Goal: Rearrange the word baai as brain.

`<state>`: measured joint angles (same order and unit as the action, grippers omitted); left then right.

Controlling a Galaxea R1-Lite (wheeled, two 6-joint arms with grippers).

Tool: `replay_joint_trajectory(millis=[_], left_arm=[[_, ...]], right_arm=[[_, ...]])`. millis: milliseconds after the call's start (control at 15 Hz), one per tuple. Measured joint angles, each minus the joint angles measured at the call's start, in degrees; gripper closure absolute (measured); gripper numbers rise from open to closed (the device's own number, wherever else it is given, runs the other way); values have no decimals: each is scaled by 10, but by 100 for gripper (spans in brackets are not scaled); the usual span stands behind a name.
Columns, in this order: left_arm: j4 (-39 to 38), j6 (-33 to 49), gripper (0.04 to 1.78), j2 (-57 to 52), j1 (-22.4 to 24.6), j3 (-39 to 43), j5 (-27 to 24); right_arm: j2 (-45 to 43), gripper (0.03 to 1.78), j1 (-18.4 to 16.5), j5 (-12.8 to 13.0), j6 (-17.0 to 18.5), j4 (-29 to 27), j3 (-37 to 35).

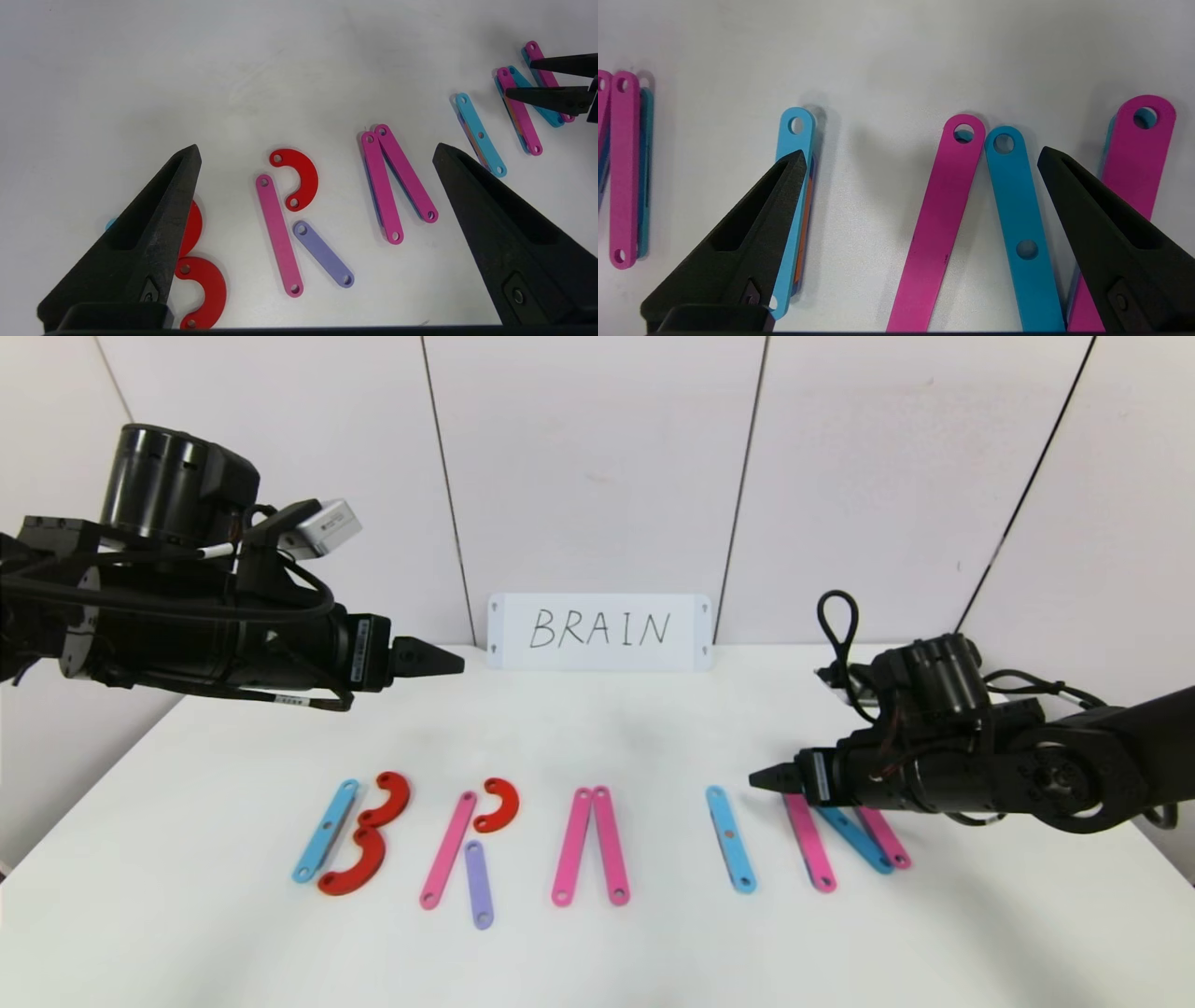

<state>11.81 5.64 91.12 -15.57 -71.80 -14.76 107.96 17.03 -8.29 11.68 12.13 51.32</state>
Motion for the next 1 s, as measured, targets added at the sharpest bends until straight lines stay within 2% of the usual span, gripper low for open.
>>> replay_joint_trajectory(millis=[467, 867, 1000], left_arm=[[2, 0, 8, -14, 0, 3, 1], [6, 0, 8, -107, -29, 64, 7], [5, -8, 8, -154, -34, 106, 8]], right_arm=[[-135, 7, -8, 14, -9, 4, -50], [-370, 7, -22, 15, -12, -3, -168], [-451, 7, -34, 16, -13, -24, -193]])
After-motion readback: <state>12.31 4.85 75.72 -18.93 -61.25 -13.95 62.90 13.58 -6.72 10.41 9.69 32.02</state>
